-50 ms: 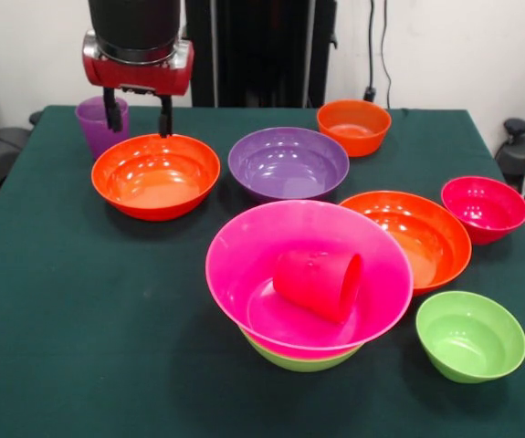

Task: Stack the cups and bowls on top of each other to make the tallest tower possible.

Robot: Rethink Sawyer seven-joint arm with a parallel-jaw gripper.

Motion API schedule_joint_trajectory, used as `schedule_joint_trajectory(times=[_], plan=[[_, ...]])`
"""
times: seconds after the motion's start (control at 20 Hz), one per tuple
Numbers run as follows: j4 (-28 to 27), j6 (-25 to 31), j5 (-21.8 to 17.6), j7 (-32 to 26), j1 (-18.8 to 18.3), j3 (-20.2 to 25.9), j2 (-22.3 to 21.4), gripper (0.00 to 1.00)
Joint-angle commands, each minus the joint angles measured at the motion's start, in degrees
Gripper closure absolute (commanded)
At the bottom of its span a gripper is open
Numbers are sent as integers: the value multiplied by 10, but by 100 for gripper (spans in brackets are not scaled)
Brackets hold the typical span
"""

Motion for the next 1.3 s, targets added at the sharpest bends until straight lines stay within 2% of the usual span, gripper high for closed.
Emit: schedule_joint_trajectory(times=[0.05,0.5,0.75,1.0,1.15,1.3], plan=[[66,-2,-36,-101,-3,11,-29,0],[125,-25,-37,-65,-4,7,-68,0],[153,-56,-31,-48,-12,11,-70,0],[152,-90,-39,-46,-12,21,-30,0],[117,-98,-40,-33,9,27,21,0],[91,-105,-31,-19,25,29,53,0]])
